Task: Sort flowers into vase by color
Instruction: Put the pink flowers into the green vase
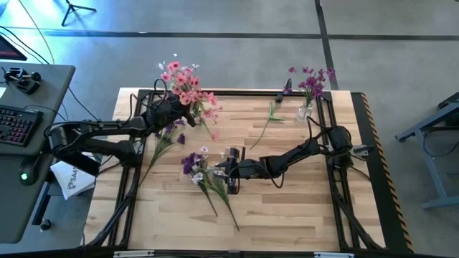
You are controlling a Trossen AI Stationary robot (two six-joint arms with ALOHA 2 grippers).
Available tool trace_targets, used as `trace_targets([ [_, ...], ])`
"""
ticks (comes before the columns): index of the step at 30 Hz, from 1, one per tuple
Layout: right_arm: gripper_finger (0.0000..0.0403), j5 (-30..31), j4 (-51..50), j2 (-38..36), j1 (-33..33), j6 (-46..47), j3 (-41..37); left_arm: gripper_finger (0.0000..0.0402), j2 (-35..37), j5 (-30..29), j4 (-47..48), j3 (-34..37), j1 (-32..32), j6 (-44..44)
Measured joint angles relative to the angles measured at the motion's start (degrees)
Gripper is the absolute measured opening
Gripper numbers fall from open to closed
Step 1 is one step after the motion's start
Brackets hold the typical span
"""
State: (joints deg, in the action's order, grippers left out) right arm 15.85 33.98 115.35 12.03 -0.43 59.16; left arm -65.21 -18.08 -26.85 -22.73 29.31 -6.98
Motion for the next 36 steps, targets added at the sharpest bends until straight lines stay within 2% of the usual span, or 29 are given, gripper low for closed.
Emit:
trace_targets([
  [4,0.0161,0.0,0.0,0.0,0.0,0.0,0.0,0.0037,-1.0,2.0,1.8,0.0,0.2,-2.2],
  [8,0.0161,0.0,-0.3,0.0,0.0,0.0,0.0,0.0077,-0.1,6.6,4.6,-0.3,1.1,-3.2],
  [14,0.0161,0.0,-0.3,0.0,0.0,0.0,0.0,0.0112,2.3,12.8,22.2,-7.4,1.5,-2.4],
  [19,0.0161,0.0,-0.8,0.0,0.0,0.1,0.0,0.0120,3.1,13.1,39.5,-15.2,1.4,-0.2],
  [22,0.0161,0.0,-1.2,0.0,0.0,0.2,0.0,0.0120,3.6,13.0,46.1,-18.8,1.4,1.2],
  [30,0.0161,0.0,-1.6,0.0,0.0,0.4,0.0,0.0123,4.9,12.9,51.7,-21.2,1.4,1.7],
  [36,0.0161,0.0,-1.6,0.0,0.0,0.4,0.0,0.0158,5.0,12.9,55.4,-21.4,1.4,2.2],
])
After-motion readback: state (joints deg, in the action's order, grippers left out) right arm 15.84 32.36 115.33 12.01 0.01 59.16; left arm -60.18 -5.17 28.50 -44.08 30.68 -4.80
